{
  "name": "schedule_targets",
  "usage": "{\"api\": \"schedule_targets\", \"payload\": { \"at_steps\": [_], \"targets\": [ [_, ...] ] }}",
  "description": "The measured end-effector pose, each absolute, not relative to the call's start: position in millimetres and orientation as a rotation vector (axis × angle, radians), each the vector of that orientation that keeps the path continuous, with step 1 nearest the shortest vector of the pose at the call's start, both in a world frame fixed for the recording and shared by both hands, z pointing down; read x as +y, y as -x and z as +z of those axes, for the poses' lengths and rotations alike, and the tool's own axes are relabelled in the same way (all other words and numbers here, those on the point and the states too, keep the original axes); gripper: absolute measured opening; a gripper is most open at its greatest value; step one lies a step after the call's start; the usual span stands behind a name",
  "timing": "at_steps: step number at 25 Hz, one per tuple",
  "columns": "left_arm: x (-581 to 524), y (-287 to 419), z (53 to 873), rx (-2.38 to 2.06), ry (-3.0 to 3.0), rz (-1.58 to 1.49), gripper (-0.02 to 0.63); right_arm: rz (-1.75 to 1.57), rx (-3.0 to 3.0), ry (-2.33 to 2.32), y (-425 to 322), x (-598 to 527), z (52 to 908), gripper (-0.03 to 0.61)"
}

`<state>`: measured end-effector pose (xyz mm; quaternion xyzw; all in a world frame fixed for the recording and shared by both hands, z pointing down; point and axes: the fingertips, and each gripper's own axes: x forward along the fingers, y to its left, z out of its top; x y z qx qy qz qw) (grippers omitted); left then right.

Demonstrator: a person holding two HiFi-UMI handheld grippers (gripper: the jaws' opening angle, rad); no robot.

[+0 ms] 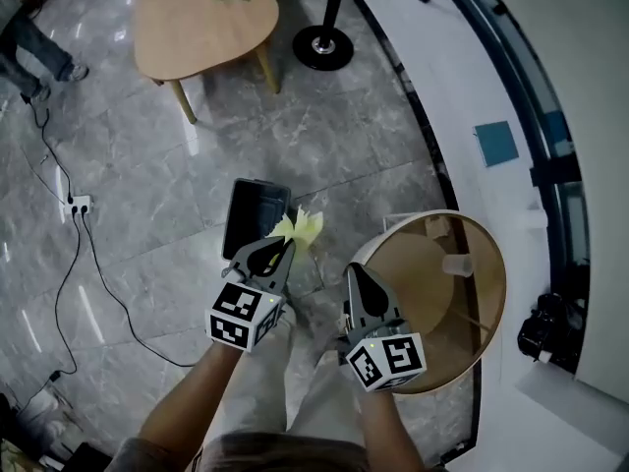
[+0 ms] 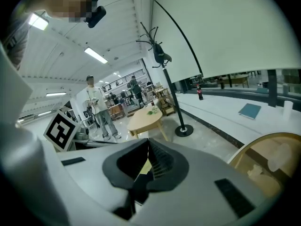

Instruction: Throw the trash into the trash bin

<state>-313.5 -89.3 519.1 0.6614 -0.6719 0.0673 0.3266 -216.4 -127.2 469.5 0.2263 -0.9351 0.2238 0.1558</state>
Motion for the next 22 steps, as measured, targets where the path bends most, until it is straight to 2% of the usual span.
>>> {"api": "schedule_targets", "payload": {
  "at_steps": [7,22],
  "targets": [
    [-55,367,544,-1.837,-1.611,0.137,0.029,0.616,-2.651,-0.521,267,-109,487,0.018],
    [-26,400,674,-1.871,-1.372,0.145,0.029,0.637,-2.562,-0.459,282,-94,561,0.018]
  ]
}}
